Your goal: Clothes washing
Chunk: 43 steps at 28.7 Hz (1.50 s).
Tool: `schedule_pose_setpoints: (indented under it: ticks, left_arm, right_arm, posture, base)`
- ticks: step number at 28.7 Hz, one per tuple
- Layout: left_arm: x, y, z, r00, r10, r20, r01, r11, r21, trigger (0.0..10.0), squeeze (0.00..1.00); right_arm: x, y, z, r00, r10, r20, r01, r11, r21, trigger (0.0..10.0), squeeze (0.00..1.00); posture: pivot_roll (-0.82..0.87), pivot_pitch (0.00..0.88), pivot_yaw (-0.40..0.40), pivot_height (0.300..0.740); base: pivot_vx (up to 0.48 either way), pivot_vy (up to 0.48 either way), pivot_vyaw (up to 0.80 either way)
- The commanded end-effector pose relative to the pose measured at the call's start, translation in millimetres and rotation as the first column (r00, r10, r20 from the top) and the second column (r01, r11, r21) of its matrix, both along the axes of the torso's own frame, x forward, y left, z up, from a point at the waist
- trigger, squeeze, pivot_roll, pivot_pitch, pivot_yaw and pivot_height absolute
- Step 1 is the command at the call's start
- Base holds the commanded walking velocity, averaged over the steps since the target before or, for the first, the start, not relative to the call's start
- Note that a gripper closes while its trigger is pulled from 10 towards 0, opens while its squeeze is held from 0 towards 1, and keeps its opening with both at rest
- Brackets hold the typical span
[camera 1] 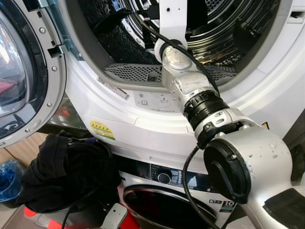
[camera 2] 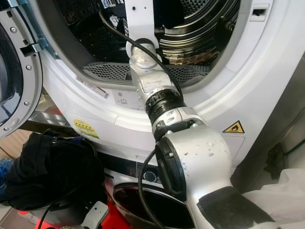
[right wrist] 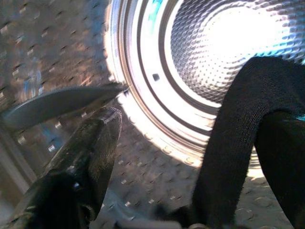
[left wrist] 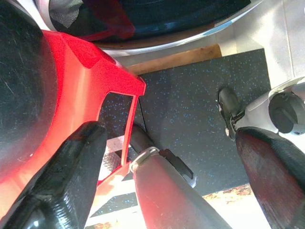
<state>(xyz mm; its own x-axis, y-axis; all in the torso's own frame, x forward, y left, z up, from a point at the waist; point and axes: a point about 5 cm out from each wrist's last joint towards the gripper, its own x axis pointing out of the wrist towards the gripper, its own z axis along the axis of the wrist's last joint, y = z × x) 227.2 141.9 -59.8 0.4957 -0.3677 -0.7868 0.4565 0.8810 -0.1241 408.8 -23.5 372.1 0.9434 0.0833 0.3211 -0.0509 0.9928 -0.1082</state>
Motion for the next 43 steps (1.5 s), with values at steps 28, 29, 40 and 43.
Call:
schedule_pose_setpoints:
  ticks: [28,29,40,43]
  left_arm:
    - [0.9,6.5,1,1.0,0.017,0.002,-0.017,1.0,0.004,10.0,0.0]
    - [1.5,6.2,1,1.0,0.014,0.004,-0.014,1.0,0.005,10.0,0.0]
    - [2.0,5.4,1,1.0,0.008,0.006,-0.008,1.0,0.005,10.0,0.0]
    - [2.3,5.3,2,1.0,0.01,0.009,-0.01,1.0,0.004,10.0,0.0]
  right_arm:
    - [-14.7,32.9,9,0.963,0.163,0.213,-0.05,0.889,-0.456,10.0,0.0]
    - [-11.4,21.8,12,0.964,0.075,0.255,0.057,0.879,-0.473,10.0,0.0]
    - [-1.5,-17.8,18,0.955,-0.099,0.278,0.209,0.893,-0.398,10.0,0.0]
    - [0.1,-18.9,13,0.985,0.0,0.17,0.024,0.989,-0.143,10.0,0.0]
  posture:
    - [-0.09,0.0,0.139,0.74]
    - [-0.09,0.0,0.14,0.74]
    - [-0.09,0.0,0.139,0.74]
    - [-0.08,0.0,0.138,0.74]
  base:
    - [0.0,0.0,0.0]
    - [0.0,0.0,0.0]
    - [0.0,0.0,0.0]
    - [0.0,0.0,0.0]
